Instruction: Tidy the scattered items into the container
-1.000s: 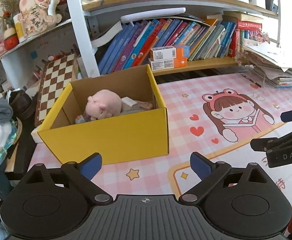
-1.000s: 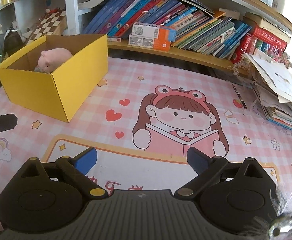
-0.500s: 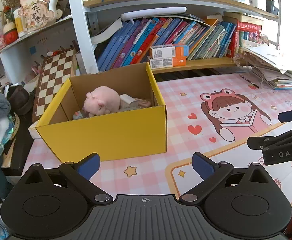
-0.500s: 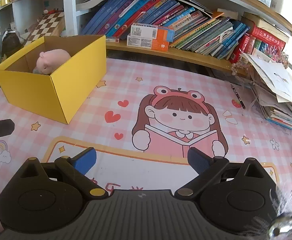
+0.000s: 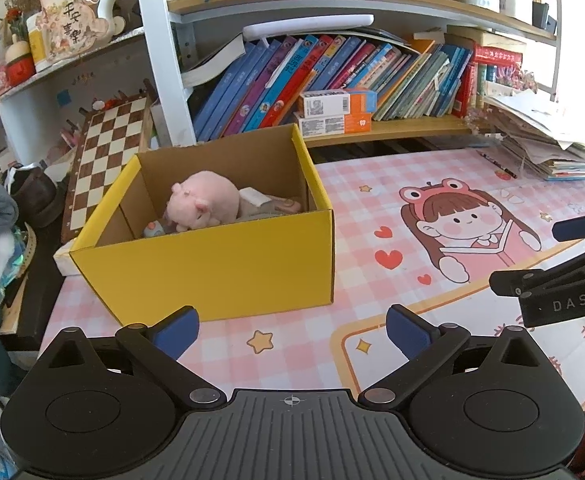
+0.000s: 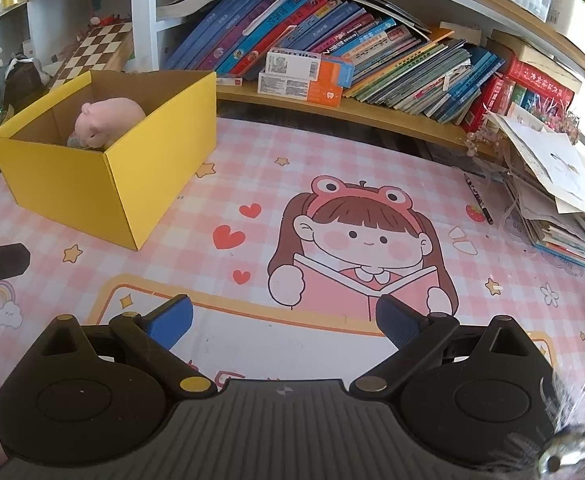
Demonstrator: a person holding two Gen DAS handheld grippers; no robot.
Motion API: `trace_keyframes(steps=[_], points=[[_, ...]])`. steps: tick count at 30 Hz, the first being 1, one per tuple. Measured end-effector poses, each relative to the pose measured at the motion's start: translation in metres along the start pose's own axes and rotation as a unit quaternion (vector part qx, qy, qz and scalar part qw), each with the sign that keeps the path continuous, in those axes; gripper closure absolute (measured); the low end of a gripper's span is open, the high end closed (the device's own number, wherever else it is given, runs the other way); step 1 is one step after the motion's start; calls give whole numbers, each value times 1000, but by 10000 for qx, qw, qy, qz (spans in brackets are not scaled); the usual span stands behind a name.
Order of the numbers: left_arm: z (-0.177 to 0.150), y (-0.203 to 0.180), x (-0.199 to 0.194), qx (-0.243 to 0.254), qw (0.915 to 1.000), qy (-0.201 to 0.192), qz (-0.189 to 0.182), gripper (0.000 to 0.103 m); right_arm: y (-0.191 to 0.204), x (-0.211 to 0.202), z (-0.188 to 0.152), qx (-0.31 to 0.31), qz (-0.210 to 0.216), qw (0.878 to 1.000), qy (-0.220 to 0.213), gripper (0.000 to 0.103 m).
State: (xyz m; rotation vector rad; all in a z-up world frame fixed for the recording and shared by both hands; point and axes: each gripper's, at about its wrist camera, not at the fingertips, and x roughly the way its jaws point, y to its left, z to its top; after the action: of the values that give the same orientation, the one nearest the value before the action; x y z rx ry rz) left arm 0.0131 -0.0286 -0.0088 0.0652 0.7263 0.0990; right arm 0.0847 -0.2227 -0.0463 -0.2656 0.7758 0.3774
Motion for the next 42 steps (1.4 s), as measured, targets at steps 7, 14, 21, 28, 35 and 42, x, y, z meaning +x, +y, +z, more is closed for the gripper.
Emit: trace_keyframes(steps=[7,14,21,28,35,42], points=[[2,-3,2,85,10000,-11,-32,0,0,1,1,-16,-21,10000,0,4],[2,-7,3,176,9998,-6,-75,0,-2,2,1,49,-40,10000,27,4],[3,-7,4,164,9998,-7,-80,0,-1,4,1,28,-34,10000,28,4],[3,-8,4,170,9998,9,-85,0,0,5,1,30,-32,10000,38,4],[4,-7,5,190,9998,18,-73,0,0,7,2,26,-15,10000,45,4],[5,-9,7,250,9997,38,-43,0,-1,9,2,18,7,10000,64,4]])
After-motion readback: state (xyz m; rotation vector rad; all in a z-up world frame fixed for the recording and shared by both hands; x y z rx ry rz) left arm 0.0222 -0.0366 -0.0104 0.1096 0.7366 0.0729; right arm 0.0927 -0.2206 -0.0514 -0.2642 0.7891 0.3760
